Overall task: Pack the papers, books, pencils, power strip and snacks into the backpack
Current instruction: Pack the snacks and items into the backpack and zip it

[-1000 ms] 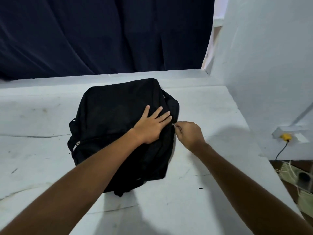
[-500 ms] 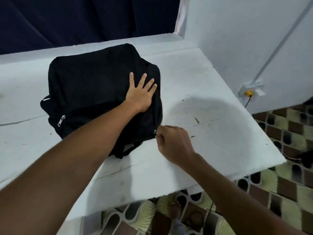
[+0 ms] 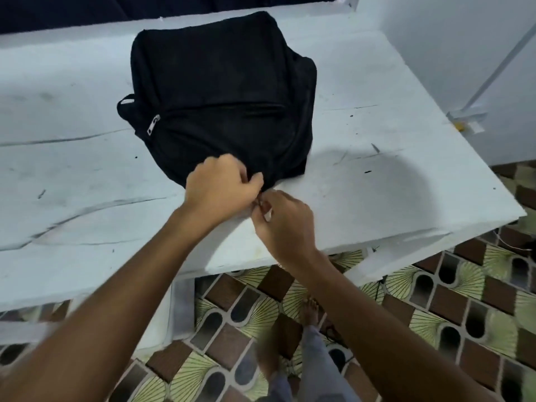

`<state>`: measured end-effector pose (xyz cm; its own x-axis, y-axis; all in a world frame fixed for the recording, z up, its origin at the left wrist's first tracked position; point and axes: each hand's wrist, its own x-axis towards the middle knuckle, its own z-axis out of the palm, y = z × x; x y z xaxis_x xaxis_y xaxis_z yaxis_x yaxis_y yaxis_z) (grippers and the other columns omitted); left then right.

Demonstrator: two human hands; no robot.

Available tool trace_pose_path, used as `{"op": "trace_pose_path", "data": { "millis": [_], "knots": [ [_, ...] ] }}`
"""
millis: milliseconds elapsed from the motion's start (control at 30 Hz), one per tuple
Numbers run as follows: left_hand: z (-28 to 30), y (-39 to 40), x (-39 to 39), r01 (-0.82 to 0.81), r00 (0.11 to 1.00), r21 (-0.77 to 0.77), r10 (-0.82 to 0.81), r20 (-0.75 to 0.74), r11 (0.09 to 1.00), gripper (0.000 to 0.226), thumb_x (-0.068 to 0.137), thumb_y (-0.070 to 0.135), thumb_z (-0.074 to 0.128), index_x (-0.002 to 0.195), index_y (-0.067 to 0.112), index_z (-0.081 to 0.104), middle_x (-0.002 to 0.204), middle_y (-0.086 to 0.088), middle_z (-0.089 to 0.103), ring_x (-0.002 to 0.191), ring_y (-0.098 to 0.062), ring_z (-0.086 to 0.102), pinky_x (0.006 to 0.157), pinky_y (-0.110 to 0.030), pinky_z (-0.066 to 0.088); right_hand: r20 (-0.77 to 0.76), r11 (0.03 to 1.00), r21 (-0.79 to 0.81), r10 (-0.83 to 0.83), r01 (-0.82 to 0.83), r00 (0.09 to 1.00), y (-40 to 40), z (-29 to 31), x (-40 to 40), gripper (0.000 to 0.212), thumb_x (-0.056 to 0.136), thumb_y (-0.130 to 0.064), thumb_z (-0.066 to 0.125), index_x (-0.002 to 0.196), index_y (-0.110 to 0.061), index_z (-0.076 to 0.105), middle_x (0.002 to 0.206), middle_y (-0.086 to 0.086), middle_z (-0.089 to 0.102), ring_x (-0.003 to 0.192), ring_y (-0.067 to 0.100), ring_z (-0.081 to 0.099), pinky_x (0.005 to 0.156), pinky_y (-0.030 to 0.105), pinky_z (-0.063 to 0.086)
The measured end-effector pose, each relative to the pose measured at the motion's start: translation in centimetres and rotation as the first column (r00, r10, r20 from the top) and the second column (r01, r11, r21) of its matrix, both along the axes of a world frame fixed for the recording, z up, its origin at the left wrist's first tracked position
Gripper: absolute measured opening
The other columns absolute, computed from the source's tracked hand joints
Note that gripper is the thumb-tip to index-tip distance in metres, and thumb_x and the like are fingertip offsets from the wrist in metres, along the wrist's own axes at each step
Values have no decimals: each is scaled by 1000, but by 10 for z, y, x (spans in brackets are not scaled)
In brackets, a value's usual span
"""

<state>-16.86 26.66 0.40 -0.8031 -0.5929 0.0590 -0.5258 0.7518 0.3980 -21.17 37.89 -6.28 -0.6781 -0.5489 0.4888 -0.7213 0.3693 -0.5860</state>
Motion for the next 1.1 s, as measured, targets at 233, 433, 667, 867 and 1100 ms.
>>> {"op": "trace_pose_path", "data": {
  "millis": [233,433,667,867,1100],
  "knots": [
    [-26,-8,23,34,990,680,66,-121,733,42,95,25,59,70,-9,61,52,-8,61,40,-15,56,38,-19,35,48,992,119,42,-48,998,-3,-3,13,17,84,-19,57,87,-7,68,75,6,65,58,20,57,53,25,39],
    [-27,-4,18,9,988,587,83,-129,810,34,95,10,50,65,-3,61,51,-7,63,42,-17,60,42,-26,50,325,992,32,103,-120,940,-5,11,3,28,78,-9,47,85,-7,74,79,7,67,70,21,59,62,34,50],
    [-41,3,26,91,984,322,-35,-173,943,20,88,19,56,75,4,62,66,-8,65,61,-27,62,57,-39,54,784,991,39,-111,130,611,-24,20,-23,38,88,-38,59,67,-6,59,58,9,62,42,14,53,43,24,40],
    [-40,-14,46,143,987,-124,-151,-56,982,20,94,20,50,84,5,57,86,-18,65,78,-41,59,63,-38,40,850,994,11,-68,111,522,-23,26,-43,28,88,-13,61,63,-8,50,54,9,56,38,15,45,37,21,33],
    [-38,-91,105,21,995,-260,-44,-85,965,17,92,15,55,84,2,63,81,-18,67,69,-42,60,61,-41,45,59,956,234,-195,176,979,-34,33,-16,21,86,-32,65,78,-15,57,72,-1,55,70,19,51,61,30,37]
  ]
}}
